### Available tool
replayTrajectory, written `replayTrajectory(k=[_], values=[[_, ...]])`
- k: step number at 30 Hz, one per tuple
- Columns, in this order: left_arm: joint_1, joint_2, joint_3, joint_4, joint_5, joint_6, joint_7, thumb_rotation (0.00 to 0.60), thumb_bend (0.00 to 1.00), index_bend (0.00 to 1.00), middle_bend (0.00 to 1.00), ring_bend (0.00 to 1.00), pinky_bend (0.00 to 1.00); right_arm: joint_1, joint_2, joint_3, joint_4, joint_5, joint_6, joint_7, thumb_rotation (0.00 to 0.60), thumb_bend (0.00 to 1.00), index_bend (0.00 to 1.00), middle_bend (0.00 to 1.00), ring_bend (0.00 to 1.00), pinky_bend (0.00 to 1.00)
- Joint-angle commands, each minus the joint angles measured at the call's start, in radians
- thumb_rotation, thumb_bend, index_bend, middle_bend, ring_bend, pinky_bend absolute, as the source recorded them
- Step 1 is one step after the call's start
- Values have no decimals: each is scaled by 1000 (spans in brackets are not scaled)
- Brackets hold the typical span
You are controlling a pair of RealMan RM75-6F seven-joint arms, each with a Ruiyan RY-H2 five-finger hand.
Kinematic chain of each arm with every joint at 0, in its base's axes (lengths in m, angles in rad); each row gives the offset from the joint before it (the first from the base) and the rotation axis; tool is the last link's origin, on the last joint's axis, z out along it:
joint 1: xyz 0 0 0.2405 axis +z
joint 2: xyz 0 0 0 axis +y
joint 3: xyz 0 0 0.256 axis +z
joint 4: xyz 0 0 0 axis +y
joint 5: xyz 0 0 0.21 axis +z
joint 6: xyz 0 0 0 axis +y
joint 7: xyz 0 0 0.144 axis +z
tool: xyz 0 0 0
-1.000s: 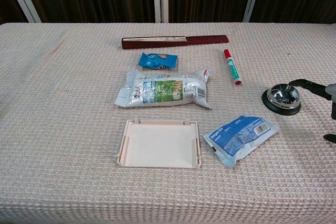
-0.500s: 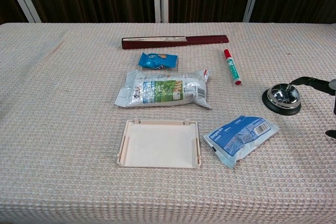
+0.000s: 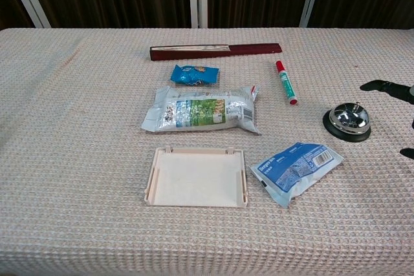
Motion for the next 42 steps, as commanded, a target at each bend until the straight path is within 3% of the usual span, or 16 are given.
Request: replayTrajectory(k=[1, 9, 16, 27, 36, 42], values=[[2, 1, 1, 1, 0, 2, 1, 244, 12, 114, 85, 71, 175, 9, -7, -4, 11, 35, -39, -36, 600, 179, 0, 981, 946, 793], [-2, -3, 0, 14, -8, -9, -17, 243, 13, 114, 85, 71, 175, 10, 0, 0, -4, 65, -43, -71, 600, 179, 0, 980, 946, 793], [-2, -4, 1, 12, -2, -5, -12, 244, 13, 114, 85, 71, 175, -2, 15, 4, -21, 2, 7, -13, 600, 178, 0, 981, 945, 793], [1, -2, 0, 11, -7, -3, -11, 244, 13, 115, 85, 71, 175, 22, -37, -12, 41, 71, -88, -73, 600, 178, 0, 981, 945, 793], [1, -3, 2, 8, 1, 2, -9, 242, 13, 114, 85, 71, 175, 2, -3, 1, -8, -3, -2, -12, 600, 178, 0, 981, 946, 793], [3, -2, 2, 5, 0, 5, -4, 245, 13, 114, 85, 71, 175, 5, -15, -6, 11, 5, -24, -15, 600, 178, 0, 981, 946, 793]])
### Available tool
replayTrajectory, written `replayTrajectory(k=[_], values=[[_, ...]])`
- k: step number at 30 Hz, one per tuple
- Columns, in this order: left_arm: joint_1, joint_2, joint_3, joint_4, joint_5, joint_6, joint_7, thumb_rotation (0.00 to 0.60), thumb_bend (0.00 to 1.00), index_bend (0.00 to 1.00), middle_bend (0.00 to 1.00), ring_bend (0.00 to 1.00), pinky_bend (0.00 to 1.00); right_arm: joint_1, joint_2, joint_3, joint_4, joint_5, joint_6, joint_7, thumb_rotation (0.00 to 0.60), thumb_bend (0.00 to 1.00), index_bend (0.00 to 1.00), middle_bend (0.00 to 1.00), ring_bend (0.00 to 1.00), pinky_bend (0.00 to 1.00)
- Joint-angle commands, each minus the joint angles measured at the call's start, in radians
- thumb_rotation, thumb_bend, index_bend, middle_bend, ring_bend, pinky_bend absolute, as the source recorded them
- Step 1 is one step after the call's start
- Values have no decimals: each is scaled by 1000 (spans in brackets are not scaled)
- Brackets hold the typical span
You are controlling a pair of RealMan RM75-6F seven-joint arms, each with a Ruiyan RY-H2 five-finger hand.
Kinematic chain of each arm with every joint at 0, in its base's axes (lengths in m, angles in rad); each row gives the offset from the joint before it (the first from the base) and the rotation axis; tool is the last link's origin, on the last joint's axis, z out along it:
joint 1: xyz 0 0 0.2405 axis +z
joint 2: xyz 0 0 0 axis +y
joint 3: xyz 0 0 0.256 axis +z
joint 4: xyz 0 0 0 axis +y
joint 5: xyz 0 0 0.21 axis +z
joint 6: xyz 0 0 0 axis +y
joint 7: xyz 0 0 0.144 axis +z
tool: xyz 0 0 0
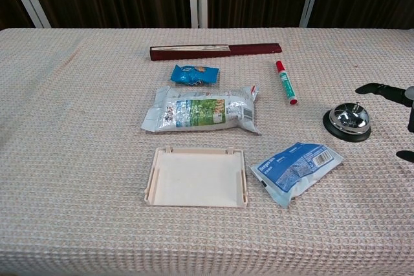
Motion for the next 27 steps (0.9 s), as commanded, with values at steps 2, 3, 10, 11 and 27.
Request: replayTrajectory(k=[2, 3, 10, 11, 27], values=[[1, 2, -1, 0, -5, -1, 0, 243, 12, 114, 85, 71, 176, 4, -20, -7, 27, 30, -33, -19, 600, 179, 0, 981, 946, 793], [1, 3, -1, 1, -7, -2, -1, 243, 12, 115, 85, 71, 176, 4, -27, -9, 36, 42, -43, -27, 600, 179, 0, 981, 946, 793], [0, 5, -2, 0, -6, -3, -4, 240, 12, 114, 85, 71, 176, 6, -36, -5, 36, 57, -47, -42, 600, 177, 0, 981, 945, 793], [0, 6, -2, -1, -5, -2, -3, 242, 12, 115, 85, 71, 175, 4, -32, -3, 30, 48, -37, -34, 600, 177, 0, 981, 945, 793], [14, 24, 6, -50, 30, 38, 28, 244, 12, 114, 85, 71, 175, -281, 154, -53, 128, -161, 460, 388, 600, 174, 0, 28, 3, 67]])
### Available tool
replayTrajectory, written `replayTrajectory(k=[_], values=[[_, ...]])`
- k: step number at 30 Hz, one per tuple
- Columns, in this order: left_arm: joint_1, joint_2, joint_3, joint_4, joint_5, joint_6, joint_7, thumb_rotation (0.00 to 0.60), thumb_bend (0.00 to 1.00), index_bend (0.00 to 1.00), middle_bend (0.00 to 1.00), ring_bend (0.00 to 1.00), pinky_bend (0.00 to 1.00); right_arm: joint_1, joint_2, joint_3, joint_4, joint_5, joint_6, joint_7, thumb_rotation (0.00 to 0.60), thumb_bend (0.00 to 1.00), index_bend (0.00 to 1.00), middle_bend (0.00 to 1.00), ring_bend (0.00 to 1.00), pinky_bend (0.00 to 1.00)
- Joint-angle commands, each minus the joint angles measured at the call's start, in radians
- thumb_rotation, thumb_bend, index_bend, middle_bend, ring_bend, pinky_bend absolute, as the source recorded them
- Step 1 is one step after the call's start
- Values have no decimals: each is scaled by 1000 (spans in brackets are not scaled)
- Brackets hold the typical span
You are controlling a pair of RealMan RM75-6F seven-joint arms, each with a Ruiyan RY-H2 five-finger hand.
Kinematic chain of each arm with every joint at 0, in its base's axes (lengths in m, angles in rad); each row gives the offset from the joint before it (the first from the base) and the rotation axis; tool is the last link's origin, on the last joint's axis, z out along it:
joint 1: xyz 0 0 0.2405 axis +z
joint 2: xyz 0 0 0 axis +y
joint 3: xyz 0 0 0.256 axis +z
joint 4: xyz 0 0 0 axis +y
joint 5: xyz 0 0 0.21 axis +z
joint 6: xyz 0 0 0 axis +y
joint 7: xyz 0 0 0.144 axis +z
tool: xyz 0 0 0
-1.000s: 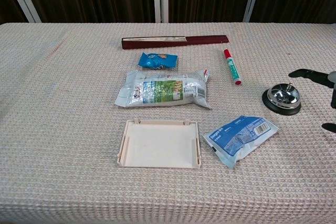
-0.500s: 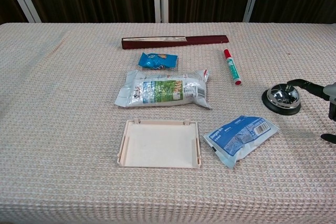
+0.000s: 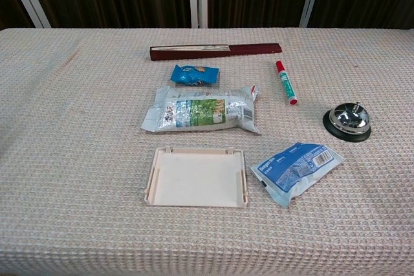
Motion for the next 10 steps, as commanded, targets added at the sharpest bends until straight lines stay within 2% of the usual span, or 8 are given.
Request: replayTrajectory(k=[1, 6, 10], values=[[5, 4, 2, -6, 3, 7, 2, 244, 12, 114, 85, 71, 176, -130, 59, -16, 111, 16, 131, 175, 600, 168, 0, 3, 0, 6], [8, 6, -1, -1, -1, 11, -9, 241, 12, 114, 85, 71, 176, -217, 56, 2, 238, 118, 133, 351, 600, 77, 0, 0, 0, 0], [3, 0, -5, 11, -5, 4, -21, 241, 12, 114, 85, 71, 175, -241, 29, 4, 304, 122, 116, 408, 600, 49, 0, 0, 0, 0]])
